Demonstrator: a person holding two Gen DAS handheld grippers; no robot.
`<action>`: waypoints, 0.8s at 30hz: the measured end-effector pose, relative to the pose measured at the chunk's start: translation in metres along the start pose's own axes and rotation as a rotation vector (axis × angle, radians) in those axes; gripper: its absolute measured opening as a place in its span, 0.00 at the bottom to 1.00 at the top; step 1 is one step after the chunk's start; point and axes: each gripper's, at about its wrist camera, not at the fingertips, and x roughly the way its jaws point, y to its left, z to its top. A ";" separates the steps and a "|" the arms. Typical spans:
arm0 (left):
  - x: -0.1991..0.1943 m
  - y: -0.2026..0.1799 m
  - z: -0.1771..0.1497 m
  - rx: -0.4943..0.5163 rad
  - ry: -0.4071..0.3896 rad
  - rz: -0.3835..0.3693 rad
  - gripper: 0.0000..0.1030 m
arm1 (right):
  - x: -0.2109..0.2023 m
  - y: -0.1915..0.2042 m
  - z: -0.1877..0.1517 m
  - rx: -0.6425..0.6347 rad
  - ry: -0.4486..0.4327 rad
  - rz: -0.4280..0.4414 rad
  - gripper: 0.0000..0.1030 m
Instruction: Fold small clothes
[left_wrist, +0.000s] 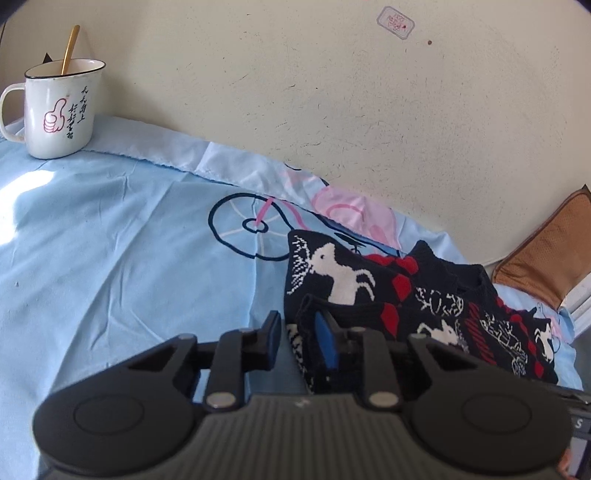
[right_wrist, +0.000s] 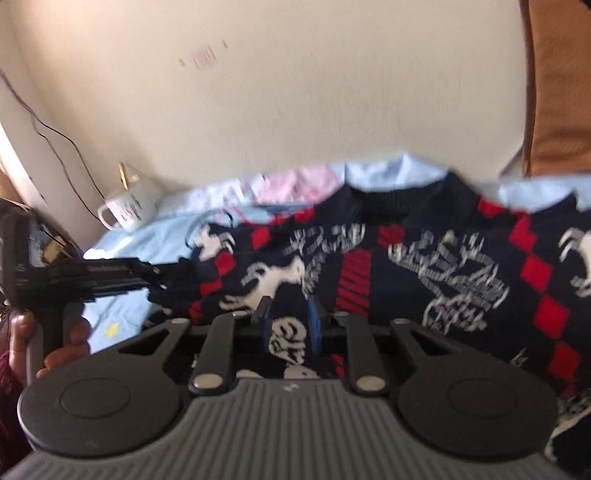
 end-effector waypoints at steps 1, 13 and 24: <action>0.000 -0.002 -0.001 0.017 -0.003 0.012 0.24 | 0.003 -0.003 -0.004 0.000 -0.067 0.013 0.20; -0.049 -0.013 0.012 0.022 -0.111 0.007 0.32 | -0.123 -0.026 -0.070 0.081 -0.140 -0.055 0.24; -0.148 -0.047 -0.099 0.272 -0.031 -0.058 0.38 | -0.232 -0.042 -0.204 0.126 -0.231 -0.145 0.25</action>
